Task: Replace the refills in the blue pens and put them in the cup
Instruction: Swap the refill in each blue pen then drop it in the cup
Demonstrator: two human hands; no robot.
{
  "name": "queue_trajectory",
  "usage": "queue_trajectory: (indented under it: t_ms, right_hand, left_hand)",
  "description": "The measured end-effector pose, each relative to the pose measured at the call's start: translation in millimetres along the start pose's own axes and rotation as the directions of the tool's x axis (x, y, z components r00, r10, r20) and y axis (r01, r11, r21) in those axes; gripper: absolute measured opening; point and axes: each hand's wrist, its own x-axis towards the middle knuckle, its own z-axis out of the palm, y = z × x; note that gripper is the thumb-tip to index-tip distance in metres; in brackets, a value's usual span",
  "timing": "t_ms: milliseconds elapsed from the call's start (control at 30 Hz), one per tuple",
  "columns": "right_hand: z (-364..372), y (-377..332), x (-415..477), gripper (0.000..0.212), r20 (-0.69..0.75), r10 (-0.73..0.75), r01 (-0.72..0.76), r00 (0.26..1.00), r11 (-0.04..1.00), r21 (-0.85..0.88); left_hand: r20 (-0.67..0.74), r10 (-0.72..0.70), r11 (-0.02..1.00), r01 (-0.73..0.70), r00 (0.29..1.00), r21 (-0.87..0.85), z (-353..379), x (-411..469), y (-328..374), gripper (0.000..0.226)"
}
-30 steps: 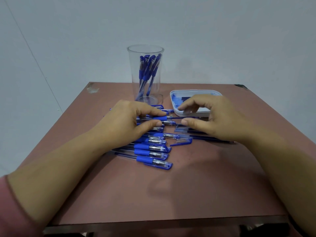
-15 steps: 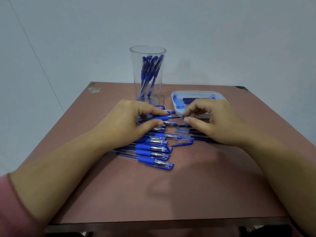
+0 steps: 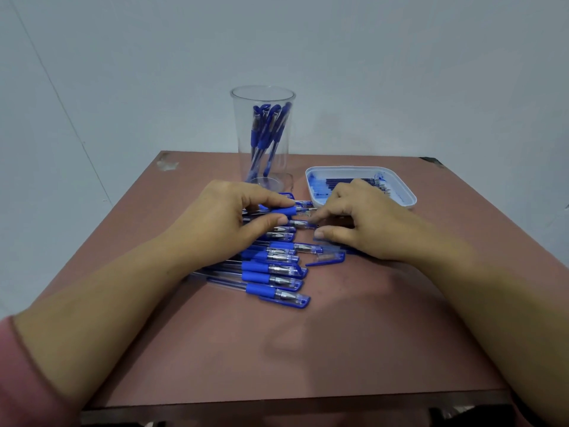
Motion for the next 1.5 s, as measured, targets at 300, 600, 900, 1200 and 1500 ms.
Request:
queue_trajectory:
  t_ms: [300, 600, 900, 1200, 1500]
  right_hand:
    - [-9, -5, -8, 0.013, -0.242, 0.136, -0.028, 0.961, 0.914, 0.404]
    - [-6, -16, -9, 0.021, -0.232, 0.073, 0.055, 0.970, 0.863, 0.502]
    - [5, -16, -6, 0.015, -0.268, 0.009, 0.103, 0.963, 0.911, 0.400]
    - [3, -12, -7, 0.021, -0.308, -0.079, 0.167, 0.948, 0.948, 0.272]
    - [4, -9, -7, 0.022, -0.328, -0.116, 0.195, 0.938, 0.956, 0.219]
  left_hand:
    - [-0.006, 0.007, 1.000, -0.007, 1.000, 0.001, -1, 0, -2, 0.025]
    - [-0.018, -0.021, 0.998, 0.020, 1.000, -0.051, 0, 0, 2, 0.024]
    - [-0.012, 0.010, 1.000, -0.010, 1.000, -0.017, 2, -1, 3, 0.027]
    - [-0.012, 0.030, 1.000, -0.029, 0.999, 0.008, 2, -1, 3, 0.027]
    - [0.004, 0.028, 1.000, -0.028, 1.000, 0.008, 2, -2, 5, 0.027]
